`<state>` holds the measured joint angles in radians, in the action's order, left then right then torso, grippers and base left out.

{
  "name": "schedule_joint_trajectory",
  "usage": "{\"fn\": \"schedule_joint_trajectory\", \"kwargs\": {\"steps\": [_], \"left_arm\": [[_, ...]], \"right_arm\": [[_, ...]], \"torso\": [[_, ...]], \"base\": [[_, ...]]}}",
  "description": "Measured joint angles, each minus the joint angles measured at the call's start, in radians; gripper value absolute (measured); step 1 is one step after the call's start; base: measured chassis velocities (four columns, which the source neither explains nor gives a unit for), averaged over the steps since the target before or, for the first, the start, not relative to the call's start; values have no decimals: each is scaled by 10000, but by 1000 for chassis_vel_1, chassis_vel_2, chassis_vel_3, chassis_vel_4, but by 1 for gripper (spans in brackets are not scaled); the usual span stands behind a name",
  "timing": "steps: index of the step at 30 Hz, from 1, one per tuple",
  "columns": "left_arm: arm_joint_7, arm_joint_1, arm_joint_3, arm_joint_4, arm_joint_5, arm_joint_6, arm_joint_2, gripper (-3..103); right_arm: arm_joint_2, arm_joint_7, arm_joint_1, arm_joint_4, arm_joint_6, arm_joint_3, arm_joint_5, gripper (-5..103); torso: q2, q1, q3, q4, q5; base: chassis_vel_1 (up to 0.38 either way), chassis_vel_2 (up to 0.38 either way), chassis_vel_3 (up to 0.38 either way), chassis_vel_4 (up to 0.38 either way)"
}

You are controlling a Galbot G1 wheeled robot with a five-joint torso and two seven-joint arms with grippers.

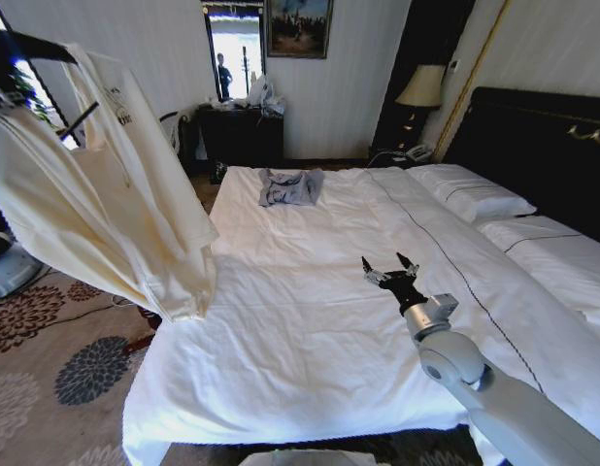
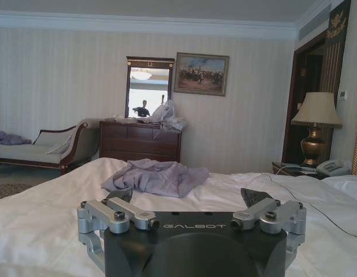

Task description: Pick up the clothes from the bed and hang them on the clothes hanger.

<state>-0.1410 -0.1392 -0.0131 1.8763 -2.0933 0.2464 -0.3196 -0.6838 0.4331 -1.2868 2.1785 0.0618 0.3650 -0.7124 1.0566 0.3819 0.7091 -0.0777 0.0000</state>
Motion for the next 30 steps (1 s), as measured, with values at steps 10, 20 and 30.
{"fn": "schedule_joint_trajectory", "kwargs": {"steps": [10,20,30], "left_arm": [[-359,1948,-1596,392,-369,126,-397,18],[-357,2210,-2043,184,-269,168,-206,18],[-657,1115,-445,-62,-390,238,500,18]], "right_arm": [[0,0,0,0,0,0,0,100],[0,0,0,0,0,-1,0,100],[0,0,1,0,0,-1,0,100]], "torso": [[1,-1,-1,1,1],[0,0,0,0,-8],[0,0,0,3,-2]], "base": [[0,0,0,0],[0,0,0,0],[0,0,0,0]]}}
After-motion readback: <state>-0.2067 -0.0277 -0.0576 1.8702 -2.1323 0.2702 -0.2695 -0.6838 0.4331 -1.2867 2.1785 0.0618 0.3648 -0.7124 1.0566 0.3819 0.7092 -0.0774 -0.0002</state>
